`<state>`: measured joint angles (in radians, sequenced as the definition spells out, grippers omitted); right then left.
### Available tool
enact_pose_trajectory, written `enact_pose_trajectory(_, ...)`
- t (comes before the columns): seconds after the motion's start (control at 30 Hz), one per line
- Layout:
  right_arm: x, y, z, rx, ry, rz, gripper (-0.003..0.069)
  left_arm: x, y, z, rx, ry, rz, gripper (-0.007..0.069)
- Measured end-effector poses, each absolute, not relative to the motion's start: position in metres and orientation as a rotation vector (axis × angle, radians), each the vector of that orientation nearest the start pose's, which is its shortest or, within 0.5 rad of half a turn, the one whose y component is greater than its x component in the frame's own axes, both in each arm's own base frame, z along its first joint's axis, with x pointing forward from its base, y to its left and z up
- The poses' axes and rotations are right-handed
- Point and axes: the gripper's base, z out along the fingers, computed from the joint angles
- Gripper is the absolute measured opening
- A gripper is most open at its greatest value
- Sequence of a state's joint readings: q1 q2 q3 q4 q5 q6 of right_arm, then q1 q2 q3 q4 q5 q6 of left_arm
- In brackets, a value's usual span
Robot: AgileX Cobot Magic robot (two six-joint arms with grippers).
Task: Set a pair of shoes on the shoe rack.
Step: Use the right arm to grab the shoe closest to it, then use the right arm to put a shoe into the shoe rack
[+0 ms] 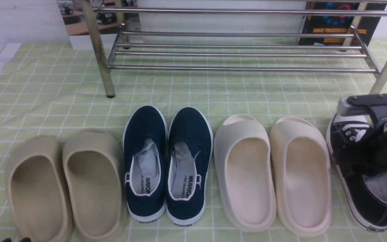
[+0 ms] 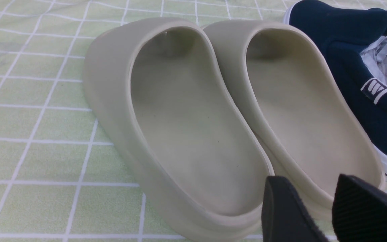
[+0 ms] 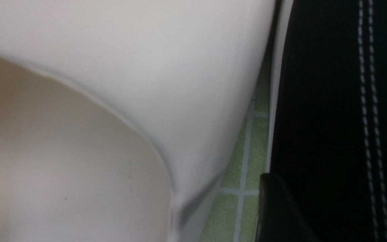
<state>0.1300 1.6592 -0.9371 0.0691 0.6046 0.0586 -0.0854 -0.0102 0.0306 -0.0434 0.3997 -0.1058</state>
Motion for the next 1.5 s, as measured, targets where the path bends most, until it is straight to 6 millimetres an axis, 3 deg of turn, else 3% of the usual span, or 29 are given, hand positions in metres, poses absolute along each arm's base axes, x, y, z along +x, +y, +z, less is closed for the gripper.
enact_pose_trajectory(0.13, 0.308, 0.047, 0.183, 0.017, 2.831, 0.148, 0.0062, 0.052, -0.006, 0.168, -0.046, 1.906, -0.173, 0.0239)
enact_pose_trajectory(0.2, 0.308, 0.047, 0.185, 0.022, 2.837, 0.153, 0.0022, 0.052, -0.006, 0.168, -0.046, 1.906, -0.173, 0.0239)
enact_pose_trajectory(0.3, 0.306, 0.047, 0.192, 0.005, 2.875, 0.142, 0.002, 0.052, -0.006, 0.168, -0.046, 1.906, -0.173, 0.0239)
enact_pose_trajectory(0.4, 0.305, 0.047, 0.215, -0.024, 2.903, 0.129, 0.0023, 0.052, -0.006, 0.168, -0.046, 1.906, -0.173, 0.0239)
enact_pose_trajectory(0.5, 0.315, 0.058, 0.256, -0.116, 2.864, 0.129, 0.0022, 0.052, -0.006, 0.168, -0.046, 1.906, -0.173, 0.0239)
enact_pose_trajectory(0.53, 0.315, 0.059, 0.258, -0.123, 2.858, 0.13, 0.0022, 0.052, -0.006, 0.168, -0.046, 1.906, -0.173, 0.0239)
enact_pose_trajectory(0.6, 0.331, 0.073, 0.279, -0.204, 2.806, 0.139, 0.0022, 0.052, -0.006, 0.168, -0.046, 1.906, -0.173, 0.0239)
enact_pose_trajectory(0.67, 0.342, 0.078, 0.285, -0.227, 2.783, 0.143, 0.0022, 0.052, -0.006, 0.168, -0.046, 1.906, -0.173, 0.0239)
enact_pose_trajectory(0.7, 0.357, 0.083, 0.29, -0.243, 2.759, 0.143, 0.0022, 0.052, -0.006, 0.168, -0.046, 1.906, -0.173, 0.0239)
enact_pose_trajectory(0.87, 0.425, 0.096, 0.293, -0.273, 2.685, 0.088, 0.0022, 0.052, -0.006, 0.168, -0.046, 1.906, -0.173, 0.0239)
enact_pose_trajectory(0.93, 0.438, 0.098, 0.293, -0.275, 2.67, 0.08, 0.0022, 0.052, -0.006, 0.168, -0.046, 1.906, -0.173, 0.0239)
enact_pose_trajectory(1.0, 0.467, 0.104, 0.29, -0.274, 2.632, 0.071, 0.0022, 0.052, -0.006, 0.168, -0.046, 1.906, -0.173, 0.0239)
enact_pose_trajectory(1.13, 0.502, 0.111, 0.277, -0.272, 2.602, 0.067, 0.0025, 0.052, -0.006, 0.168, -0.046, 1.906, -0.173, 0.0239)
enact_pose_trajectory(1.2, 0.515, 0.113, 0.269, -0.27, 2.575, 0.06, 0.0025, 0.052, -0.006, 0.168, -0.046, 1.906, -0.173, 0.0239)
enact_pose_trajectory(1.37, 0.527, 0.116, 0.261, -0.245, 2.515, 0.068, 0.004, 0.052, -0.006, 0.168, -0.046, 1.906, -0.173, 0.0239)
enact_pose_trajectory(1.5, 0.533, 0.117, 0.268, -0.242, 2.428, 0.078, 0.0153, 0.052, -0.006, 0.168, -0.046, 1.906, -0.173, 0.0239)
